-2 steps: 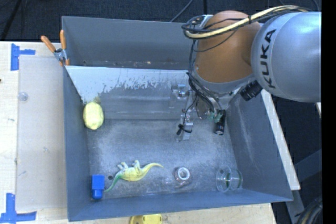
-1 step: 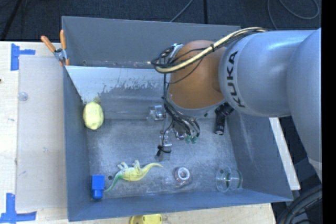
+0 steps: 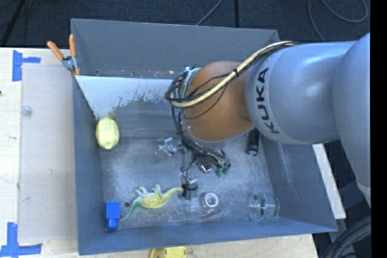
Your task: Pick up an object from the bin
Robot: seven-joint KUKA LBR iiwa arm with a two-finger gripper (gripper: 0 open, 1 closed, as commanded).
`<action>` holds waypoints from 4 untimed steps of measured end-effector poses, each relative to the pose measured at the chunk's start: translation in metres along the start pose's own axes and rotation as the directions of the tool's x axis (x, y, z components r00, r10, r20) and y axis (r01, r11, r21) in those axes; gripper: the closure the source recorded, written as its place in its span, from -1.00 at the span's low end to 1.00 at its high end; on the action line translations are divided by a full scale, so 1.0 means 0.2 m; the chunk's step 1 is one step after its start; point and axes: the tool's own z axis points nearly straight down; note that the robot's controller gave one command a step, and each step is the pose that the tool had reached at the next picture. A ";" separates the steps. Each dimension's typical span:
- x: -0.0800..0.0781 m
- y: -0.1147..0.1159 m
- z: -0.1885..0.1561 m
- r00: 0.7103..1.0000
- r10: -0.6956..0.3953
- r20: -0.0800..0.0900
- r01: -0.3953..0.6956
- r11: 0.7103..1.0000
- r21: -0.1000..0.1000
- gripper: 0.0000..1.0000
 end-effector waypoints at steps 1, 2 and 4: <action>0.03 0.07 0.01 0.998 0.065 0.006 -0.065 0.998 0.000 -1.00; 0.05 0.15 0.22 0.972 0.236 0.001 -0.236 0.972 0.000 -1.00; 0.08 0.20 0.34 0.998 0.055 0.002 -0.055 0.999 0.000 1.00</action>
Offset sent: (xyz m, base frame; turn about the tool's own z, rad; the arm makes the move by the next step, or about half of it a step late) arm -0.0256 0.0298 -0.0669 0.1490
